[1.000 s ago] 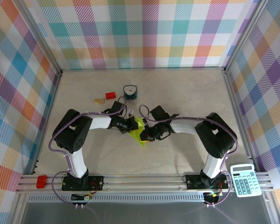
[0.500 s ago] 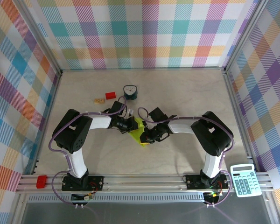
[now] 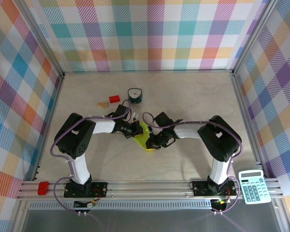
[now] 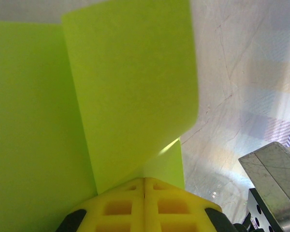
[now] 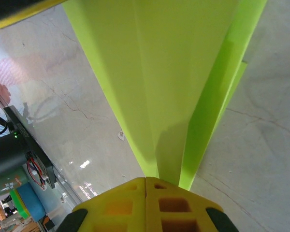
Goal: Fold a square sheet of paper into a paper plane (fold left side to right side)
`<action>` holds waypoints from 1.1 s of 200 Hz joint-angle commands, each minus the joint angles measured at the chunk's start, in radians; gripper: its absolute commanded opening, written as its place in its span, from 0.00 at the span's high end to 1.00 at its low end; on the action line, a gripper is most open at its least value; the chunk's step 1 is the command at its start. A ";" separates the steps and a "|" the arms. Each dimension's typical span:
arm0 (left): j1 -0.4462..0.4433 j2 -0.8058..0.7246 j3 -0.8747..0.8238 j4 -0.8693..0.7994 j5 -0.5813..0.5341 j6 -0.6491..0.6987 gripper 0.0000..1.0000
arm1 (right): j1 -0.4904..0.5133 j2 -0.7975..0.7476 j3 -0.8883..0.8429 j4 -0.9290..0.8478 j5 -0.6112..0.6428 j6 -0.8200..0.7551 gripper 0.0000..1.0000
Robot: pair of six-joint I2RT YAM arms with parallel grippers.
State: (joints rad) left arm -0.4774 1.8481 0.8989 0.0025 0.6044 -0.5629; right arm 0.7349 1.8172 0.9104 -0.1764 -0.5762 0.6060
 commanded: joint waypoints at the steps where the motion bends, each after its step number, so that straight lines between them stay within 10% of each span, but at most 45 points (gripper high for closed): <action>1: -0.005 0.020 -0.022 -0.116 -0.096 0.017 1.00 | 0.008 -0.005 -0.020 -0.041 0.007 -0.019 1.00; 220: -0.006 0.017 -0.016 -0.121 -0.101 0.019 1.00 | 0.024 -0.053 -0.118 -0.026 -0.008 0.013 1.00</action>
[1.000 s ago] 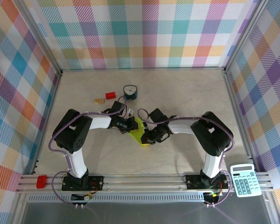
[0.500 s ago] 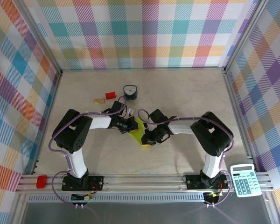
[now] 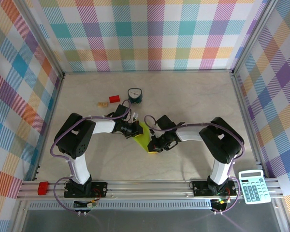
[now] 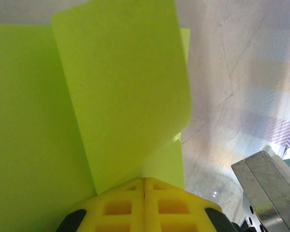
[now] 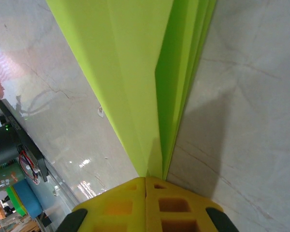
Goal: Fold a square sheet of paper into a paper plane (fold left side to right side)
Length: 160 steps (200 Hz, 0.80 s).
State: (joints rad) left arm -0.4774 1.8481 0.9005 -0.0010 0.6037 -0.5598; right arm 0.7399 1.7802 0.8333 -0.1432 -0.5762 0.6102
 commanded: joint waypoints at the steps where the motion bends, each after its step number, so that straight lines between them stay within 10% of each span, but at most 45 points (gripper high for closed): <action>1: -0.005 0.017 -0.017 -0.117 -0.101 0.016 1.00 | 0.019 -0.016 -0.042 -0.059 -0.009 0.008 1.00; 96: -0.005 0.008 -0.018 -0.125 -0.107 0.017 1.00 | -0.060 -0.233 -0.087 -0.084 -0.019 -0.018 1.00; 160: -0.008 0.005 -0.014 -0.120 -0.104 0.012 1.00 | -0.056 -0.062 0.075 0.043 -0.052 -0.013 1.00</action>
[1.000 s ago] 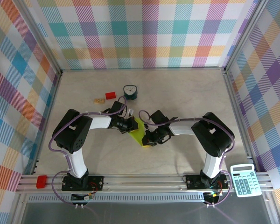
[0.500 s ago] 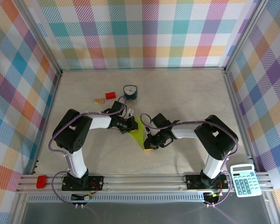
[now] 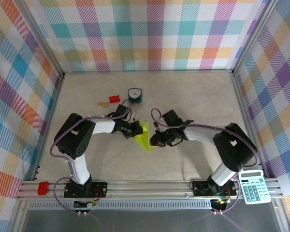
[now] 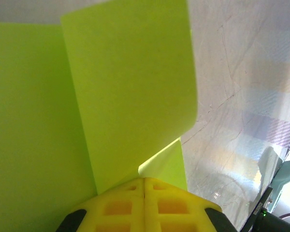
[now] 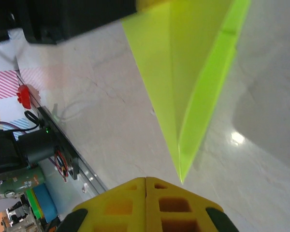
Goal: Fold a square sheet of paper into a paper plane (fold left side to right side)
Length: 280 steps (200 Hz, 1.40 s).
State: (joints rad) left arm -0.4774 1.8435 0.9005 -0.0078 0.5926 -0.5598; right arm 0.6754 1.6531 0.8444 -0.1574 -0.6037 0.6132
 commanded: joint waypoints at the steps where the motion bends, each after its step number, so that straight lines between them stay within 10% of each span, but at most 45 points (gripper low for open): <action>1: -0.008 0.010 -0.014 -0.113 -0.094 0.012 1.00 | 0.009 0.068 0.066 0.058 -0.023 -0.015 1.00; 280: -0.054 -0.141 -0.137 0.183 -0.006 -0.129 1.00 | 0.086 0.313 0.089 -0.210 0.385 -0.076 1.00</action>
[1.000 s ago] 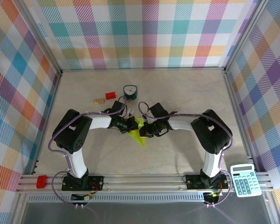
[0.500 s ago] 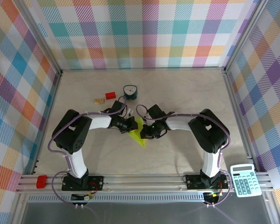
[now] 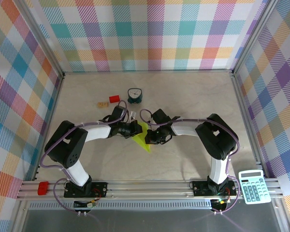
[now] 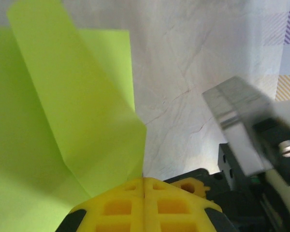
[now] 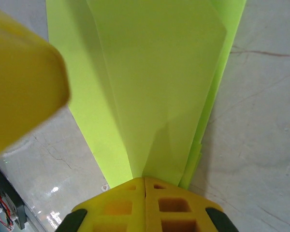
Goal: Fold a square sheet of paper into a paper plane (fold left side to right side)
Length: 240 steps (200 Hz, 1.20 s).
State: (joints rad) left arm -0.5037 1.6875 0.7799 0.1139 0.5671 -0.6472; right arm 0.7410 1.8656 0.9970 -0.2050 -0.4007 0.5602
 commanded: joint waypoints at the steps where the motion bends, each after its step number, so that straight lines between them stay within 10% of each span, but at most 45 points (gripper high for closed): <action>1: -0.029 0.017 -0.017 0.063 0.020 -0.043 1.00 | 0.021 0.101 -0.064 -0.163 0.183 -0.023 1.00; 240: 0.025 0.165 0.078 -0.046 -0.070 0.050 1.00 | 0.049 0.136 -0.049 -0.300 0.269 -0.056 1.00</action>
State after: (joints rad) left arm -0.5262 1.8091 0.8211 0.1139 0.5709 -0.6525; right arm 0.7769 1.8778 1.0355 -0.2924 -0.3073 0.5335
